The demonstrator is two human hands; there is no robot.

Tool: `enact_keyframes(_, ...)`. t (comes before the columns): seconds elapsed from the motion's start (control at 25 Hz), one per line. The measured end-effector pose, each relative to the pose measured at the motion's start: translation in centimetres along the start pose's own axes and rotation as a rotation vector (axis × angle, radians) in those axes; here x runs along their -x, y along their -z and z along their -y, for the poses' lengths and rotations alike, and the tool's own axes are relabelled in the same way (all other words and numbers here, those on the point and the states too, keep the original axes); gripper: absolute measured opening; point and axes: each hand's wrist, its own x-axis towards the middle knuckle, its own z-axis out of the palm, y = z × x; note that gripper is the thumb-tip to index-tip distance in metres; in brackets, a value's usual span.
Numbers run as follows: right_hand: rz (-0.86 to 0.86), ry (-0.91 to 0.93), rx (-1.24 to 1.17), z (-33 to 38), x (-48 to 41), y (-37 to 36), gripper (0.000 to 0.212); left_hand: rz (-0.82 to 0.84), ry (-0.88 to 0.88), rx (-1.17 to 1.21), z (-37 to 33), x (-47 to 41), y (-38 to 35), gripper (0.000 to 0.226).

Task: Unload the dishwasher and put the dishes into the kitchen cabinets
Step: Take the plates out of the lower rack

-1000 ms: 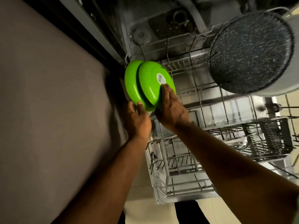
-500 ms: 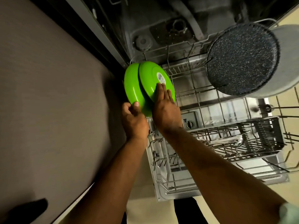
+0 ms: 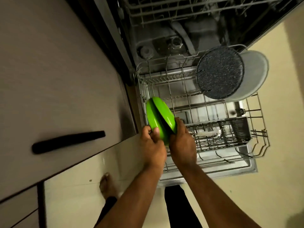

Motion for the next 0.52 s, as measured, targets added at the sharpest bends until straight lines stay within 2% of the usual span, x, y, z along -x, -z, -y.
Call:
enact_keyframes(0.28, 0.041, -0.217, 0.116, 1.8, 10.7, 1.7, 0.055, 0.005, 0.038, 0.012, 2.9, 7.6, 7.3, 0.021)
enact_keyframes(0.4, 0.063, -0.253, 0.077, 4.3, 15.4, -0.9, 0.051, 0.070, 0.127, 0.084, 5.8, 9.0, 13.0, 0.021)
enact_keyframes(0.52, 0.115, -0.248, 0.011, 6.1, 19.6, -4.5, 0.048, 0.045, 0.196, 0.093, 7.7, 8.4, 19.1, 0.021)
